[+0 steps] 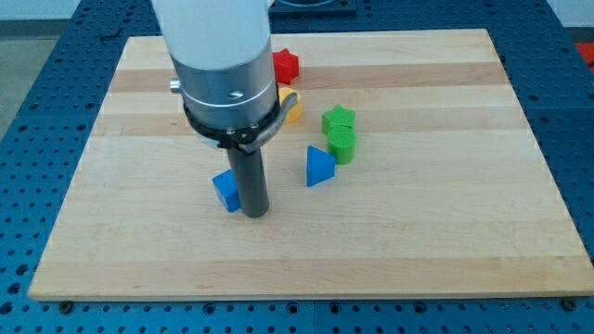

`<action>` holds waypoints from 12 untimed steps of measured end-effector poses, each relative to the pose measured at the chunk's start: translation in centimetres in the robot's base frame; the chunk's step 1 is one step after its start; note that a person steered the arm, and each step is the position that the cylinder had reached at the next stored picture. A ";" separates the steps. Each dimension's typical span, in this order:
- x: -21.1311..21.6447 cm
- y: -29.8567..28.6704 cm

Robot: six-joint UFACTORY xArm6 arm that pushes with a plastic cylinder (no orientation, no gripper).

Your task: Push blue cube towards center

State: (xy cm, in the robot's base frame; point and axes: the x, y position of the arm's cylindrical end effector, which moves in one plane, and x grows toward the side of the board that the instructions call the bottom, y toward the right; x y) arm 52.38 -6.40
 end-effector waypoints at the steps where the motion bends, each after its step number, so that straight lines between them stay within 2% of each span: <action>1: 1.5 0.4; 2: 1.9 0.2; 5: -0.4 -6.0; 7: -3.3 -6.2; 8: -3.1 -6.3; 9: -2.1 -9.7; 10: -3.5 -11.9; 11: -4.9 -11.7; 12: -4.8 -8.9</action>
